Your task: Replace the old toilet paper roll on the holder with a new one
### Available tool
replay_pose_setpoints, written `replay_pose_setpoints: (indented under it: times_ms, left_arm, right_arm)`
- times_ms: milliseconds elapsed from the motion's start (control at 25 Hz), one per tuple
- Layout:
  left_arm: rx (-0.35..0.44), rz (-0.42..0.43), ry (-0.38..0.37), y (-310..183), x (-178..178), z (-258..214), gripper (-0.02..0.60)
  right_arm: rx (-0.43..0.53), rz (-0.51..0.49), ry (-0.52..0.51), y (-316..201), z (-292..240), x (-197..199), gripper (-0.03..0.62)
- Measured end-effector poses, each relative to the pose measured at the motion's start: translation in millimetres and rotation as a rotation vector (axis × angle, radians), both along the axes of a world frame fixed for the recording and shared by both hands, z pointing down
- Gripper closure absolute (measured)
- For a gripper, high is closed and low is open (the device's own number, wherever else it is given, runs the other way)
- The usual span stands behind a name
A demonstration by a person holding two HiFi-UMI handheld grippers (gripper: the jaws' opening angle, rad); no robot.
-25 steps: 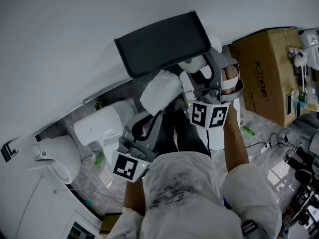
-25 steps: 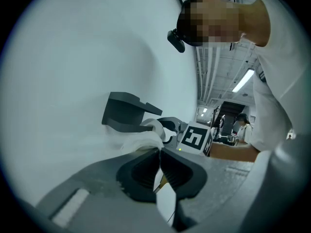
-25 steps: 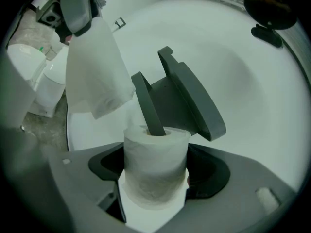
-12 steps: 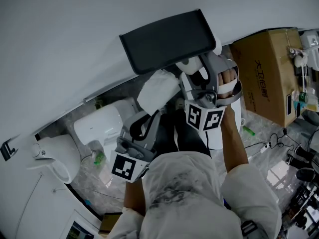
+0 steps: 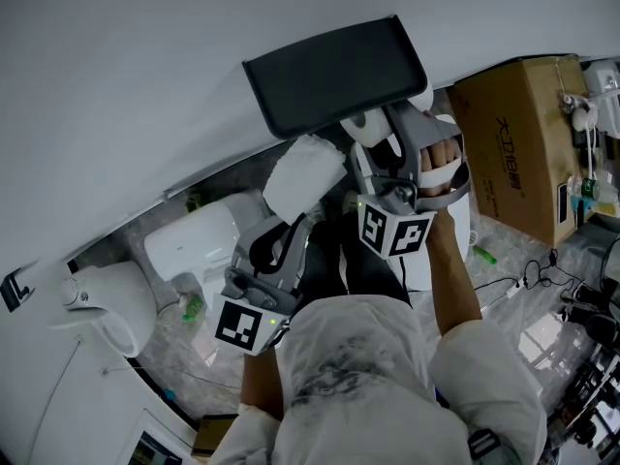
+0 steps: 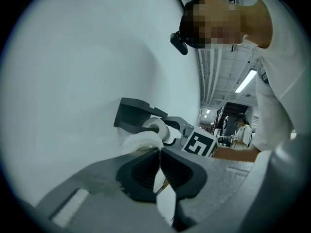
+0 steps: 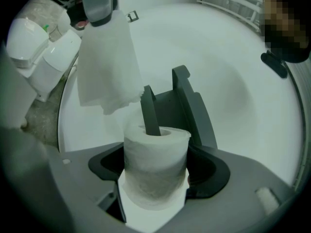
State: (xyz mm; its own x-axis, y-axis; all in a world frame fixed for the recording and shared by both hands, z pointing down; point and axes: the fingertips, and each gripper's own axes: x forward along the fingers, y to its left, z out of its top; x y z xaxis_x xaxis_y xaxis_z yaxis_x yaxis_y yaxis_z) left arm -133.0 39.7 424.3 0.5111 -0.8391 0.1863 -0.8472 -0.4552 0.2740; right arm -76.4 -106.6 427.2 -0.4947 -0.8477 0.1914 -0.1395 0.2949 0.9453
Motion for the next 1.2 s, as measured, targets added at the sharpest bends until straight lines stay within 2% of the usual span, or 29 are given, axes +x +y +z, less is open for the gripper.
replay_pose_setpoints:
  times_ms: [760, 1200]
  left_arm:
    - [-0.007, -0.03, -0.029, -15, 11, -4, 0.566]
    - [0.002, -0.045, -0.027, -8, 1, -3, 0.566]
  right_arm:
    - [0.05, -0.004, 0.07, 0, -1, -1, 0.218]
    - [0.082, -0.01, 0.107, 13, 2, -12, 0.214]
